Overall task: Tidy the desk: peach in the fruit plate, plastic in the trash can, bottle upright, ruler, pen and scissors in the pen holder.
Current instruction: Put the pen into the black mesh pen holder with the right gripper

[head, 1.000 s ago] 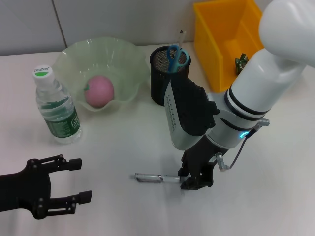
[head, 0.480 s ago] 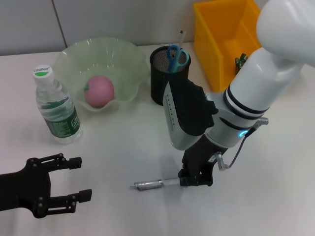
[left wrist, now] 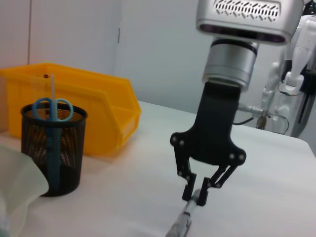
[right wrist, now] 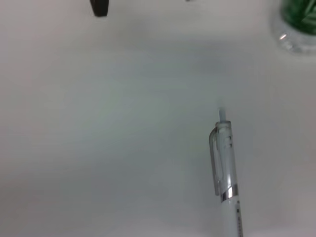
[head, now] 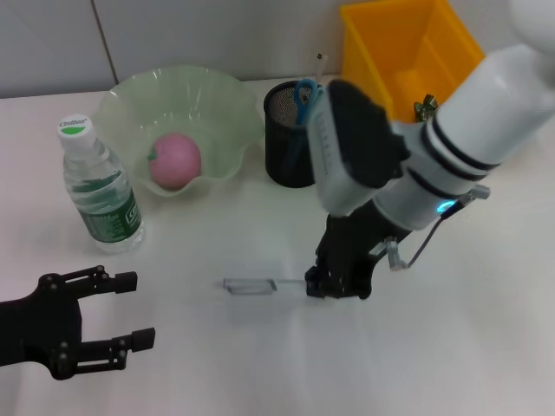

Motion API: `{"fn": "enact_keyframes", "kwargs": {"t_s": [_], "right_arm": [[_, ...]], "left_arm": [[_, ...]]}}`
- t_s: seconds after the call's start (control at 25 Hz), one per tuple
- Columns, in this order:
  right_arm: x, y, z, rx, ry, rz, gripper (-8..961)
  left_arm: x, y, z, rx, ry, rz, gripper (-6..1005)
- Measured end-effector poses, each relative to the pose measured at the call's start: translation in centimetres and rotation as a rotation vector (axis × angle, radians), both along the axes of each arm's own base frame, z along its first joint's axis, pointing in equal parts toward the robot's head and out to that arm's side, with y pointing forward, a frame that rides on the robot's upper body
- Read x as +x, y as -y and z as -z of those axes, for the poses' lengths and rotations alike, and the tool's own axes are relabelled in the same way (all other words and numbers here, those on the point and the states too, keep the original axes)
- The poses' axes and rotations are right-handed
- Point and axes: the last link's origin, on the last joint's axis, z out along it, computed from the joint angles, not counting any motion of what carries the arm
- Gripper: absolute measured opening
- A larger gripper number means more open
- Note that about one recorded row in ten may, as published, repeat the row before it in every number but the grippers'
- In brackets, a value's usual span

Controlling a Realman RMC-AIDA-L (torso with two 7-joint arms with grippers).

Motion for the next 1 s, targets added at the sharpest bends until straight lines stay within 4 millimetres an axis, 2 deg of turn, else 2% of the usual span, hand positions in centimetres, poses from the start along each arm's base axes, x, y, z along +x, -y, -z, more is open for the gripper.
{"fn": "enact_keyframes", "kwargs": {"t_s": [0.52, 0.56, 0.72, 0.76, 1.0], "right_arm": [[0.6, 0.8, -5.3, 0.188, -0.308, 0.059, 127], [1.0, 0.8, -6.2, 0.221, -0.372, 0.074, 127], [1.8, 0.8, -7.6, 0.282, -0.466, 0.093, 127], [2.6, 0.6, -8.4, 0.333, -0.520, 0.099, 127], [4.2, -0.1, -9.4, 0.445, -0.676, 0.124, 126]], "left_arm": [[-0.1, -0.1, -0.5, 0.005, 0.002, 0.002, 796], [0.0, -0.2, -0.5, 0.004, 0.003, 0.004, 796], [0.2, -0.2, -0.4, -0.002, 0.007, 0.009, 796], [0.2, -0.2, -0.4, -0.004, 0.009, 0.010, 796], [0.6, -0.3, -0.2, -0.027, 0.014, 0.011, 796]]}}
